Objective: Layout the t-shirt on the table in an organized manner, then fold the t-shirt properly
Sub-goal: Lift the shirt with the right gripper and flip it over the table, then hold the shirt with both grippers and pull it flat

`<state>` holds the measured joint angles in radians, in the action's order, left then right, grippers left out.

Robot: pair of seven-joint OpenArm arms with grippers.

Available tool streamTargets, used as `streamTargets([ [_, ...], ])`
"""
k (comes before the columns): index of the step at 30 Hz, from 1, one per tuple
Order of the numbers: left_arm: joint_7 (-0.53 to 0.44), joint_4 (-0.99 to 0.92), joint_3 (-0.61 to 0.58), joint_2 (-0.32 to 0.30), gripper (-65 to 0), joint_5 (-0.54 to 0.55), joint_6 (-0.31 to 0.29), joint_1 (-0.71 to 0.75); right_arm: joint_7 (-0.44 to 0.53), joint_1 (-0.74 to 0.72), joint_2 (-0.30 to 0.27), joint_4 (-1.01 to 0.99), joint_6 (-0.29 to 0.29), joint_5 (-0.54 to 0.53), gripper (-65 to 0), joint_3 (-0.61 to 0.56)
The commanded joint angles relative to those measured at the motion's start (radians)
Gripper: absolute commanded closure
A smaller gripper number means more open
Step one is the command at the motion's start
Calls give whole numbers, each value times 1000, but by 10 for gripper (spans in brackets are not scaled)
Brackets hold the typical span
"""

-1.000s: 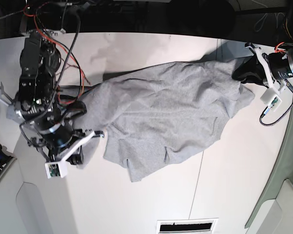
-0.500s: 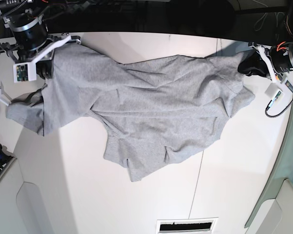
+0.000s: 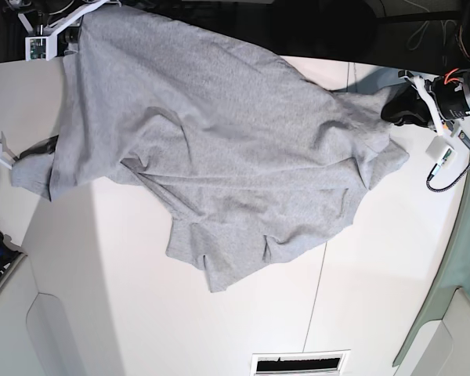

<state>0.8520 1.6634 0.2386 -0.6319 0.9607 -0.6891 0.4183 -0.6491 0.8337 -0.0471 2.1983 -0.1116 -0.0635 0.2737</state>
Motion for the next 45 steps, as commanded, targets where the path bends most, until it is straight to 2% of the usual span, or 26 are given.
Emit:
streamTargets([
  [1,-17,11,10,-19,-53,34,-9,-5,58,-4,-3,18,3,-5,-152,3],
  [3,-17,11,10,-19,-125,64,-9,-10,117,-35,-9,19,3,-5,-283,3],
  [4,-14,11,10,-19,-145,77,-9,-17,130,-61,-14,19,4,-5,-320,3],
  [5,-13,11,10,-19,-154,86,-9,-24,131,-93,-21,19,4,-6,-330,3],
  [12,69,11,10,-19,-154,140,-9,-52,135,-309,-31,-5,4,-48,-329,3],
  [16,74,11,10,-19,-154,134,-9,-51,156,-449,-31,-148,0,-76,-329,-2],
  [20,76,11,10,-19,-154,116,-9,-29,172,-617,-36,-404,-77,-84,-329,-19],
  [24,62,11,10,-19,-154,116,-9,-2,190,-786,-71,-668,-193,-139,-328,-79],
  [30,41,11,10,-16,-154,58,-9,0,194,-1009,-74,-953,-208,-119,-328,-194],
  [37,19,10,10,-15,-153,51,-9,0,169,-1157,-59,-1105,-219,-75,-326,-329],
  [40,19,10,9,-13,-153,50,-9,0,163,-1172,-50,-1152,-235,-75,-251,-389],
  [45,-3,9,9,-5,-148,0,-9,0,166,-1172,-50,-1168,-237,-45,-23,-473],
])
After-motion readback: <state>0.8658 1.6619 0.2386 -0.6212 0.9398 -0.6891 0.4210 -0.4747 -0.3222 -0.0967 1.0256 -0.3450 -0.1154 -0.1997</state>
